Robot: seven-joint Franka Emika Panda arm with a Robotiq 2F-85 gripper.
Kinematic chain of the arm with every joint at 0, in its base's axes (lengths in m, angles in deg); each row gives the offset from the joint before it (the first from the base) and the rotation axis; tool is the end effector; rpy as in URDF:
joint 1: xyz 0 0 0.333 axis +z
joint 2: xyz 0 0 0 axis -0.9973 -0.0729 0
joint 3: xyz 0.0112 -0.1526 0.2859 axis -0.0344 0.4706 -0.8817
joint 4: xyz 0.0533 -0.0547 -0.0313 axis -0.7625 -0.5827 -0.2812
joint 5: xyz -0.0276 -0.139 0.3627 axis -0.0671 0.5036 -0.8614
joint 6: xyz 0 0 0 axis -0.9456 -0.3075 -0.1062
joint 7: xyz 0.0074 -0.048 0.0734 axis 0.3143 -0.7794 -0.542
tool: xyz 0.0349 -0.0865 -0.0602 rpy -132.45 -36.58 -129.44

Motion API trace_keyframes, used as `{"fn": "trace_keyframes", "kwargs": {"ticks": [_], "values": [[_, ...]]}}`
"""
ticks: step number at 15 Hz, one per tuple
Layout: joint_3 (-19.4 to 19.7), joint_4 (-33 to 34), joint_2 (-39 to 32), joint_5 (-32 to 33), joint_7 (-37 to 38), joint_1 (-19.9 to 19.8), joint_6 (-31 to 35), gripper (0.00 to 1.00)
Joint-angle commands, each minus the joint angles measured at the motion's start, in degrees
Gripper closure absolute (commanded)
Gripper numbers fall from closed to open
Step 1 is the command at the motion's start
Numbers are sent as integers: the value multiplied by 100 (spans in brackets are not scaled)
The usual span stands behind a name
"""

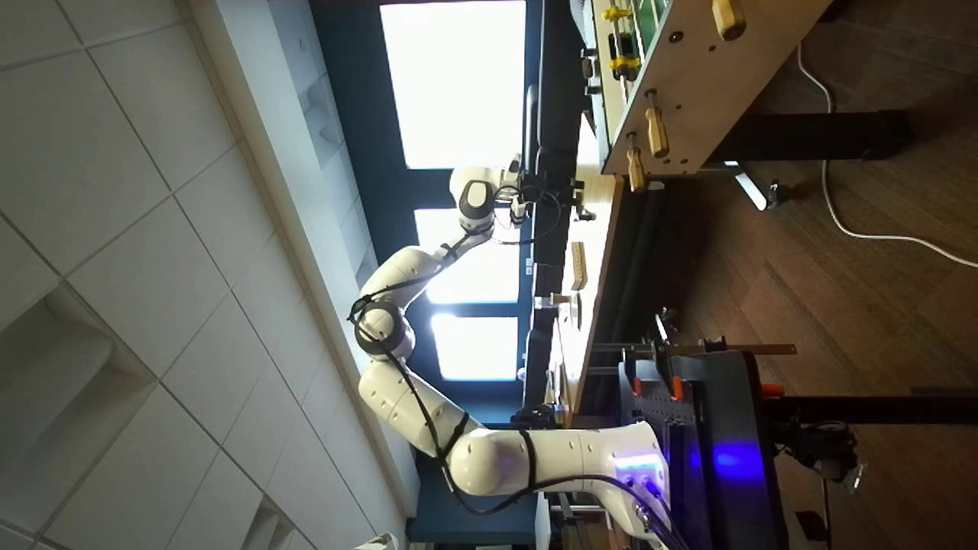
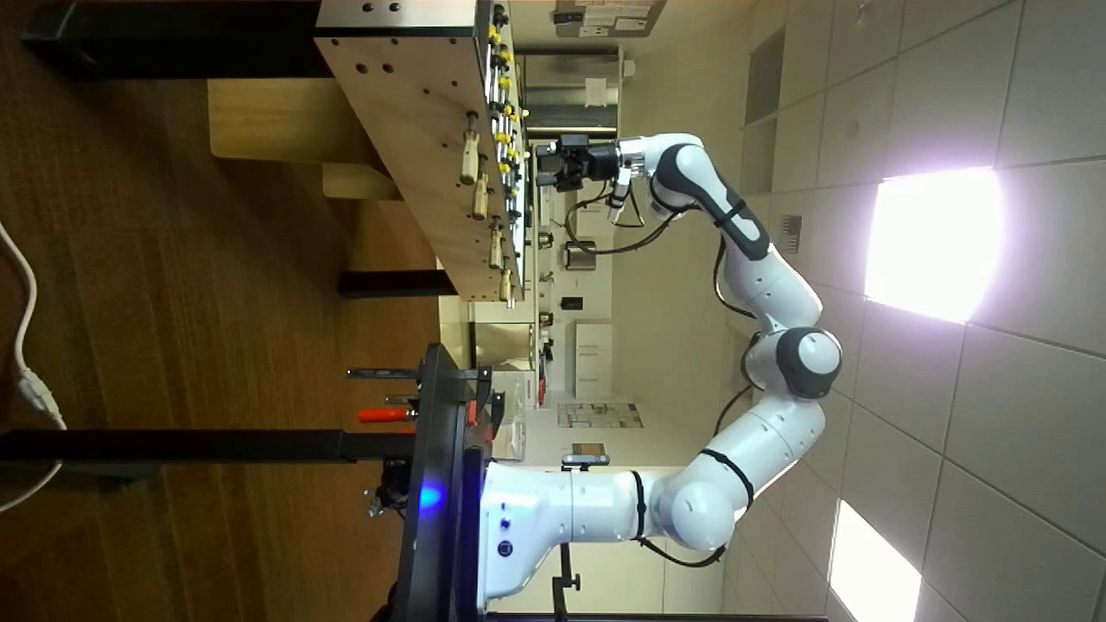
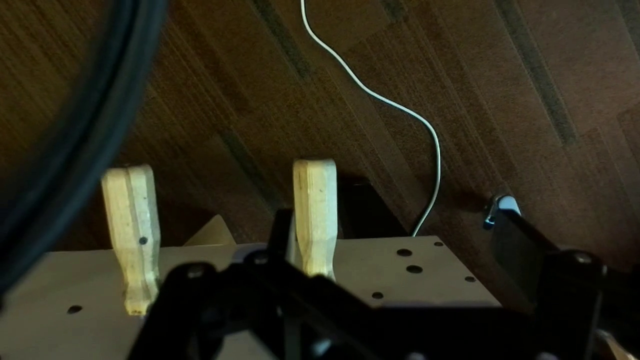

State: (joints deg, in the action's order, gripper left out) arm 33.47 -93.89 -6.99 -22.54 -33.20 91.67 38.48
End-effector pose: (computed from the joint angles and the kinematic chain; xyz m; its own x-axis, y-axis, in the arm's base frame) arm 0.6596 0.1011 0.2380 0.9912 0.0628 -0.1161 0.0591 -0.9976 -0.0352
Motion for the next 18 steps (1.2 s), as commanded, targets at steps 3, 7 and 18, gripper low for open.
{"fn": "trace_keyframes", "kwargs": {"ticks": [3, 7, 18], "values": [[-8, 812, -627, 37, -360, -82, -229, 0], [3, 1247, -1075, 75, -545, -108, -258, 0], [25, 2157, -1961, 255, -762, -152, -438, 0]]}}
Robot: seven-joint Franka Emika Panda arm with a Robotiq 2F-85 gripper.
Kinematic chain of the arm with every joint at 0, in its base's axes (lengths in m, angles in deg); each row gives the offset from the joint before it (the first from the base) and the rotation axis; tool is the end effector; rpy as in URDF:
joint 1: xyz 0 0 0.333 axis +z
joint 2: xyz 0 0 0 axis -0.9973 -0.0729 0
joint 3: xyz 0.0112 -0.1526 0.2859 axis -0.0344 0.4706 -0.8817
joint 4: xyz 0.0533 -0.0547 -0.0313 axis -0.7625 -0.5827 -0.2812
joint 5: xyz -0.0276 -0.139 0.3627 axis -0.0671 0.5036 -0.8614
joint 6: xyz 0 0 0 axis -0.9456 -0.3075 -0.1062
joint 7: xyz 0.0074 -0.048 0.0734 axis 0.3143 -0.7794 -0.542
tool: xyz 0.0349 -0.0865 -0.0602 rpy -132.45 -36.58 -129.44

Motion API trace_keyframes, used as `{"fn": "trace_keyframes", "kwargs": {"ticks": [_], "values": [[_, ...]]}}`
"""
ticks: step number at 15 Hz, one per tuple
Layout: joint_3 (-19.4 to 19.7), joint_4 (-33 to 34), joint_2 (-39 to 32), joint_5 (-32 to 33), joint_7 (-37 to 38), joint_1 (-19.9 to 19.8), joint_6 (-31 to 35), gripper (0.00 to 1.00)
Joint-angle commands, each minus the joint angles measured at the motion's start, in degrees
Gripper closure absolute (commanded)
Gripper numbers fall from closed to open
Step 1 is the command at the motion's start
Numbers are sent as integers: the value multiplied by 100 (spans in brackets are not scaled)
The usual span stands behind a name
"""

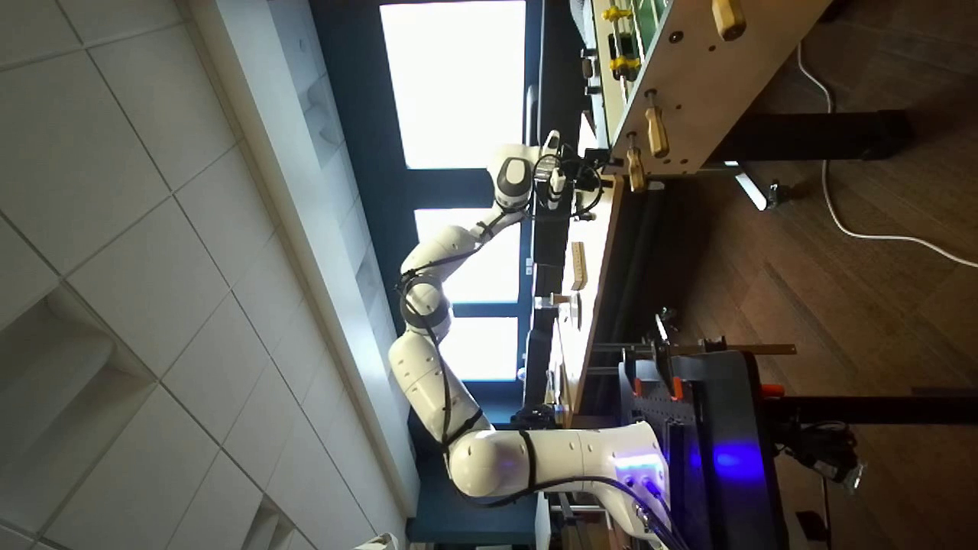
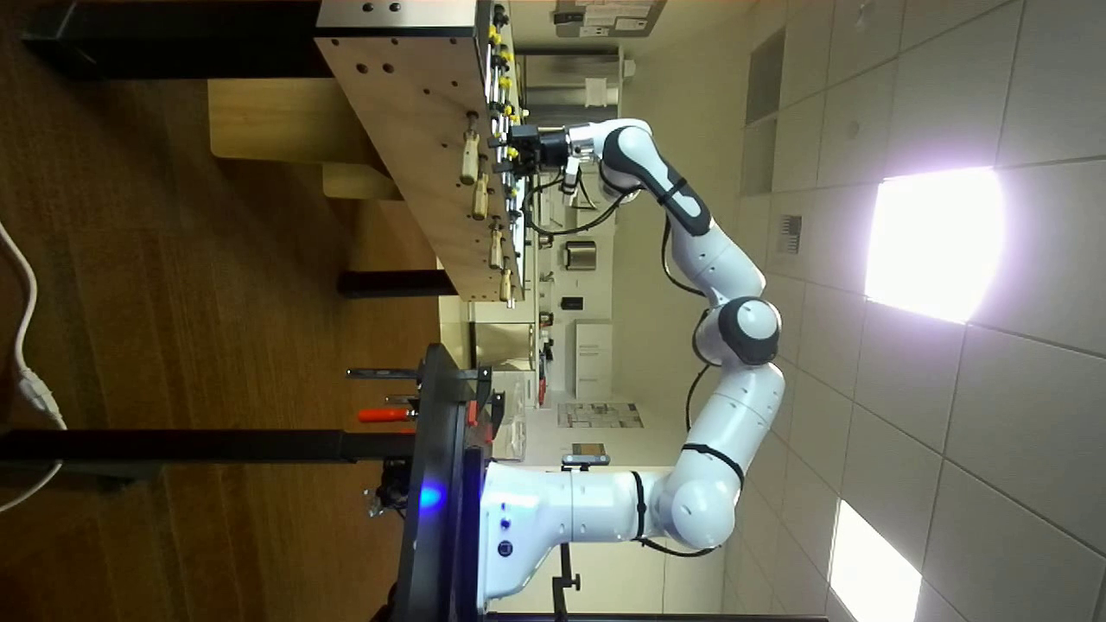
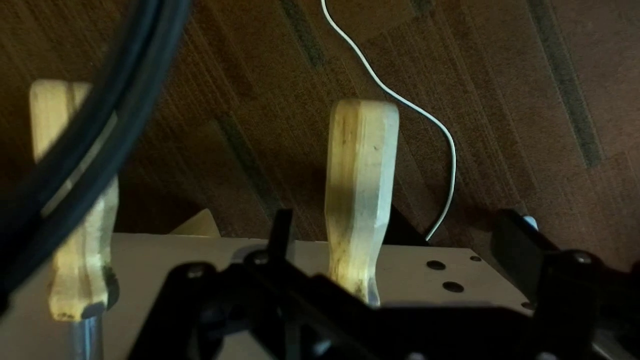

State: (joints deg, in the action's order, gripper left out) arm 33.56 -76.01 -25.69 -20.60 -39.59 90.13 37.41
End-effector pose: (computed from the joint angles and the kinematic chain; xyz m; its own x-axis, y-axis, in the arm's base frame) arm 0.7120 0.0837 0.1379 0.9773 0.1554 -0.1439 0.1518 -0.9878 -0.0353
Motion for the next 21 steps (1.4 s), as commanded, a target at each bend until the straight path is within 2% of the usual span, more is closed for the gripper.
{"fn": "trace_keyframes", "kwargs": {"ticks": [1, 10, 11, 12, 15, 20, 21], "values": [[14, 411, -152, 65, -126, -1, -340, 0], [10, 607, -534, 57, -134, -22, -370, 0], [18, 603, -552, 67, -130, -18, -345, 6], [10, 602, -566, 61, -139, -25, -328, 26], [9, 598, -586, 60, -130, -22, -318, 51], [31, 509, -522, 72, -81, -37, -279, 85], [22, 478, -503, 65, -81, -35, -269, 85]]}}
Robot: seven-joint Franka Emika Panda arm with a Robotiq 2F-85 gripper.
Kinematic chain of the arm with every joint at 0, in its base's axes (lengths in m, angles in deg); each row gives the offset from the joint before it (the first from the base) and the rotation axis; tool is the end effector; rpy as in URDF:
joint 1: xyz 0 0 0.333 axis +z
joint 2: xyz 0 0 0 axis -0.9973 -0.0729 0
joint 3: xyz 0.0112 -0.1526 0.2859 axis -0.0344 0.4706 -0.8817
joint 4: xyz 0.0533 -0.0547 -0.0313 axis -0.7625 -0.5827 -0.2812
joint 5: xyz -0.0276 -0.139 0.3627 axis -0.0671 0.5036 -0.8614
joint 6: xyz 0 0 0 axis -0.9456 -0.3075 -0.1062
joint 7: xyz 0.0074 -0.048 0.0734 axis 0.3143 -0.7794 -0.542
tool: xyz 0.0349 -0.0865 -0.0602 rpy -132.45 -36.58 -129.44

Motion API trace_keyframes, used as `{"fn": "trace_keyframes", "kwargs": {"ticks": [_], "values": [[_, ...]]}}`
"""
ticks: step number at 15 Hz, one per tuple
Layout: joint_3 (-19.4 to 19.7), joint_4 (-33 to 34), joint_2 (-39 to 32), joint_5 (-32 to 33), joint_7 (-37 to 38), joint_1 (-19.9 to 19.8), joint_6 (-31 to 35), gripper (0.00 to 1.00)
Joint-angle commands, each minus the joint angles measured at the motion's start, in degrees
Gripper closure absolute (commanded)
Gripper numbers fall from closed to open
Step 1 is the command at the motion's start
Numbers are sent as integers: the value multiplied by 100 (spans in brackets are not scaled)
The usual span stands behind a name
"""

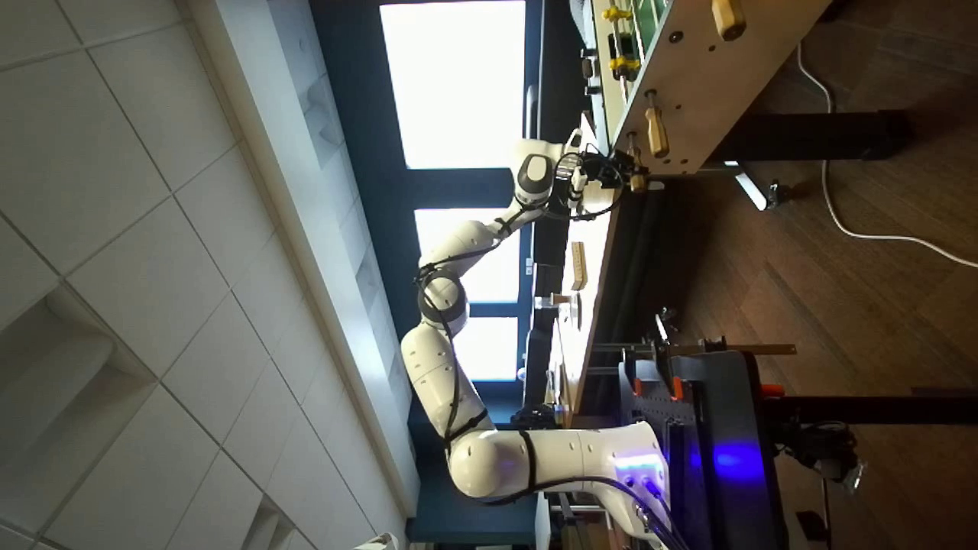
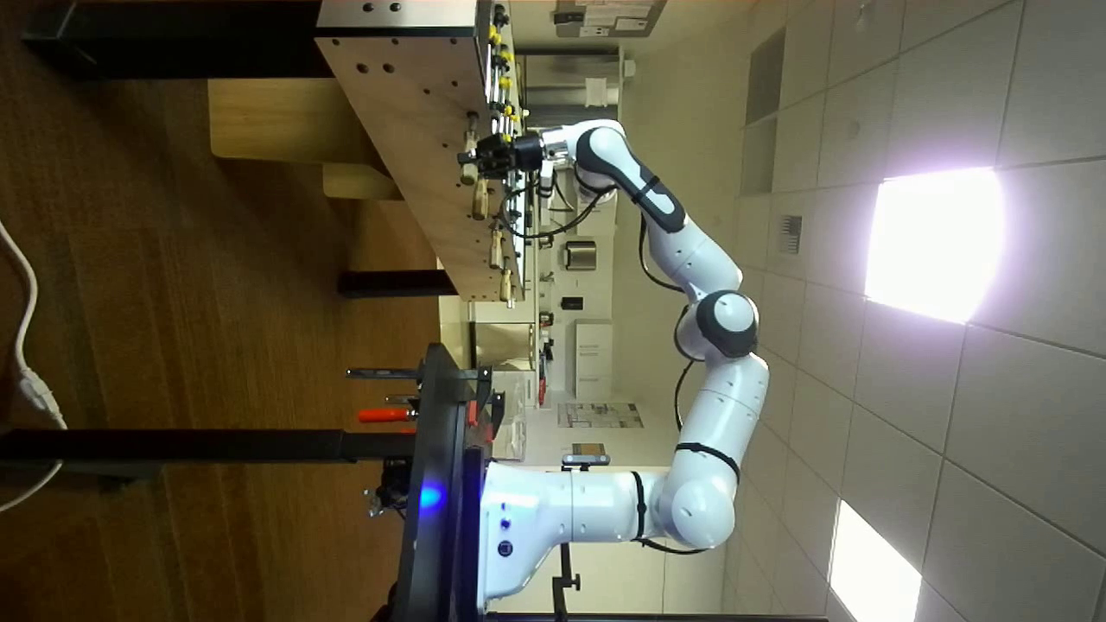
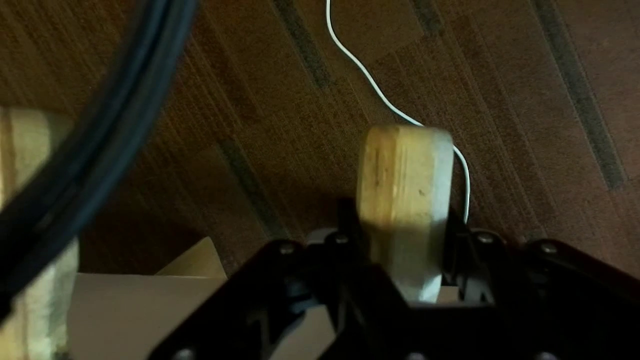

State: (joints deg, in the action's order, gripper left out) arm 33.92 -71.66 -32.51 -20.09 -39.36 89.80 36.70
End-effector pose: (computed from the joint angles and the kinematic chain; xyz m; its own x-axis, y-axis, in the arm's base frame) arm 0.7099 0.0748 0.0820 0.9695 0.1433 -0.1990 0.1404 -0.9897 -0.0286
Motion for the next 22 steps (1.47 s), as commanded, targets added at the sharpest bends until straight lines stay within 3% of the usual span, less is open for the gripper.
{"fn": "trace_keyframes", "kwargs": {"ticks": [1, 8, 22], "values": [[-26, -27, 226, 4, -101, -2, -166, 85], [-112, -841, 694, -152, 13, -42, 330, 85], [-292, -4218, 2415, -507, 97, -156, 2623, 85]]}}
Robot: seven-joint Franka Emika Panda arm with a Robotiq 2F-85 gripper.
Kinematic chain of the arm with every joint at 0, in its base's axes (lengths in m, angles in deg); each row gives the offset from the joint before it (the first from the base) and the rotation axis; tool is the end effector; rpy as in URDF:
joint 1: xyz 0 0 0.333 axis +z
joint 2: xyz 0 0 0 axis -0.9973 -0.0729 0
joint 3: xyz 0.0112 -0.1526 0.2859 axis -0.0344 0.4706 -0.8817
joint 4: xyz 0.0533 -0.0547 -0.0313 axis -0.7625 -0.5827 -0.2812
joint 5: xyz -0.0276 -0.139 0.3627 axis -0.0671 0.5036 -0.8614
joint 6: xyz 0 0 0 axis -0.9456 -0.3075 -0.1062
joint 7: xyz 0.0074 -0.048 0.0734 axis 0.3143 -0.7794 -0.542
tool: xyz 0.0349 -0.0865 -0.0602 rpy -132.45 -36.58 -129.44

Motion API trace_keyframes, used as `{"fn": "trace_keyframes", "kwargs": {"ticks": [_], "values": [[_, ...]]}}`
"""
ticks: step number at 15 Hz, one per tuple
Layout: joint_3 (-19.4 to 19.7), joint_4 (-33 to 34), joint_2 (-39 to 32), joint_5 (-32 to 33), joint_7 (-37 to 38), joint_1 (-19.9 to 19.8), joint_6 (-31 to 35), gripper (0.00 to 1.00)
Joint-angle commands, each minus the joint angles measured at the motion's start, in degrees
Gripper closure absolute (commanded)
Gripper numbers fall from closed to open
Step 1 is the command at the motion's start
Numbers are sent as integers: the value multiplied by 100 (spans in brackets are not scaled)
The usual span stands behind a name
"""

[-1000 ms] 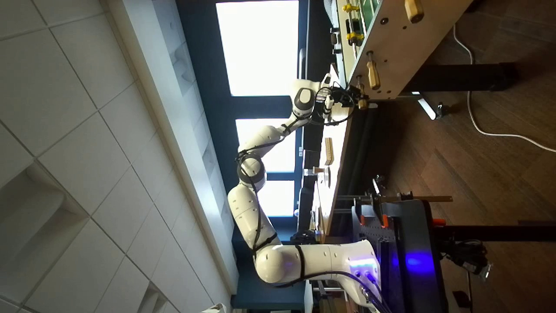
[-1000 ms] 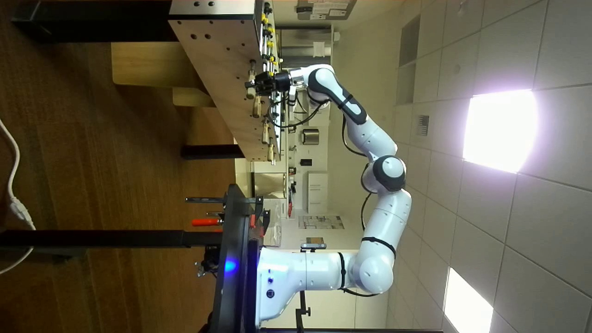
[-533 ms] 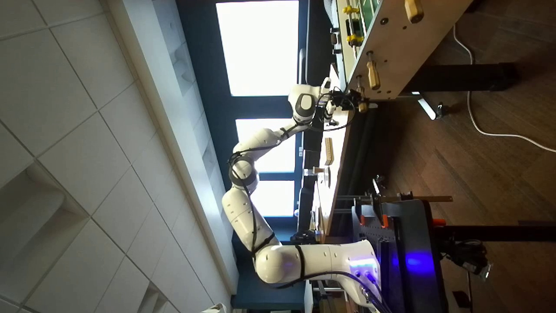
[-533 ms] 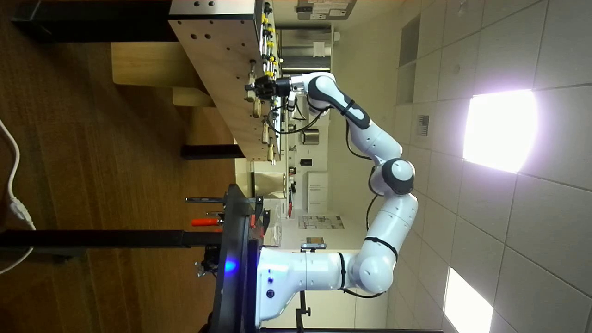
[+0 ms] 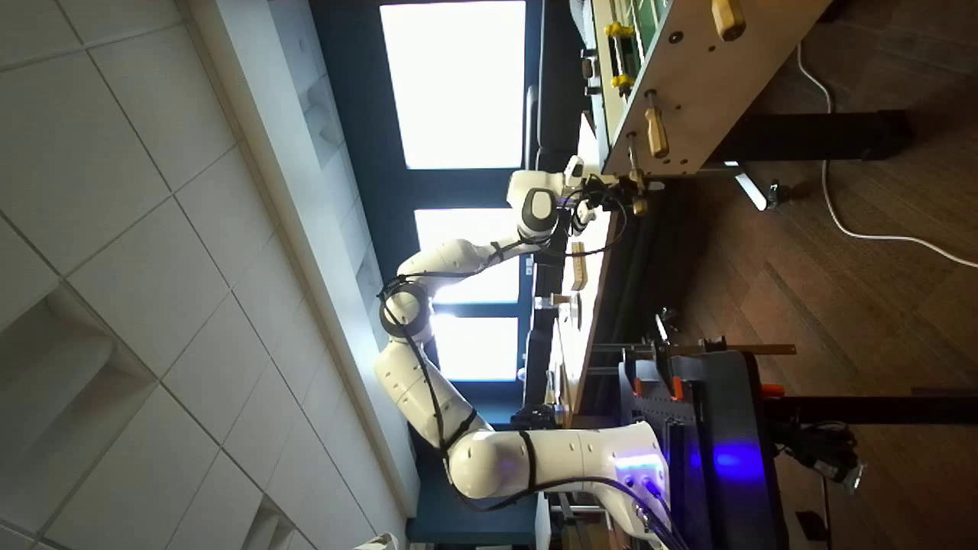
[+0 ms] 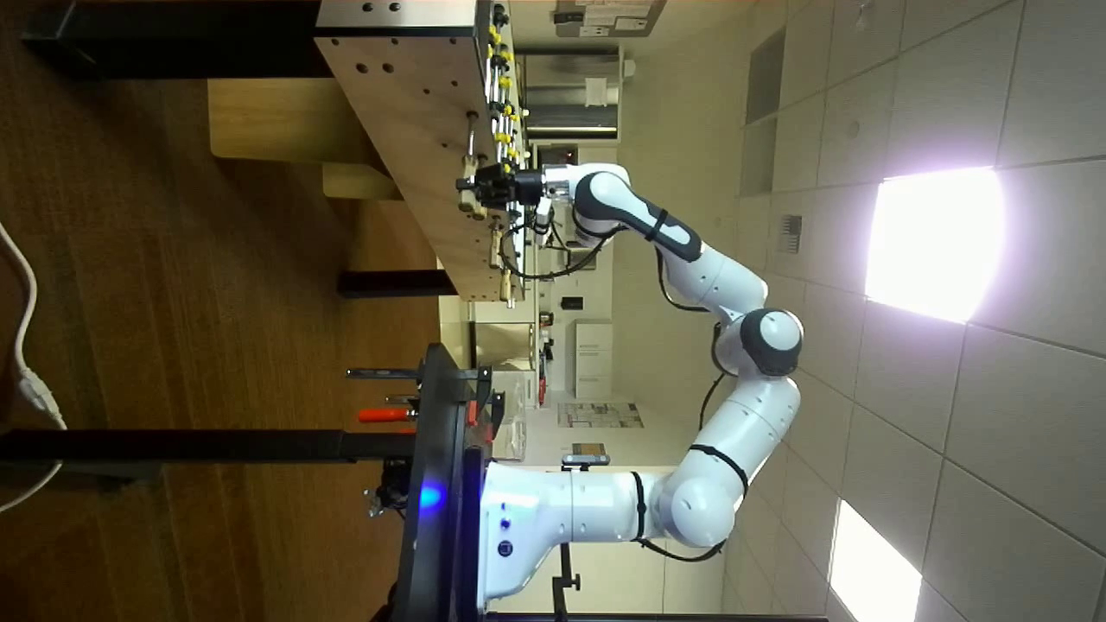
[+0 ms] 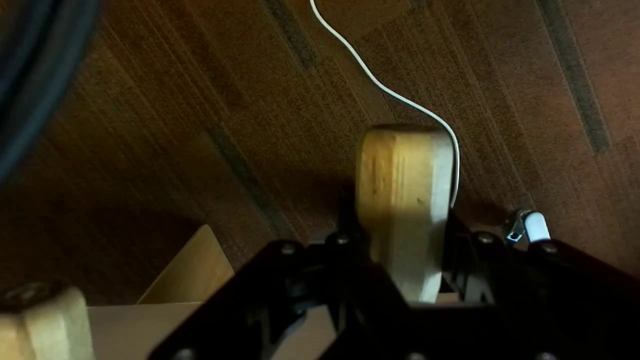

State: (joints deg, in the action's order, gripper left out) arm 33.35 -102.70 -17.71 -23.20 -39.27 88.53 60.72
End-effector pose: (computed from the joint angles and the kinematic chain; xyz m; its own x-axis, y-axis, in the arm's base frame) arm 0.6219 0.0635 0.0888 0.9934 0.0943 -0.0650 0.0907 -0.9943 -0.0560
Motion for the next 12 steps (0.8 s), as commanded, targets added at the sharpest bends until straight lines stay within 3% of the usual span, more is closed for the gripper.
{"fn": "trace_keyframes", "kwargs": {"ticks": [1, 7, 12], "values": [[-239, -1357, 1054, -188, 87, -28, 359, 85], [-296, -2726, 1803, -183, 87, -41, 986, 85], [-407, -3499, 2294, -234, 89, -117, 1330, 85]]}}
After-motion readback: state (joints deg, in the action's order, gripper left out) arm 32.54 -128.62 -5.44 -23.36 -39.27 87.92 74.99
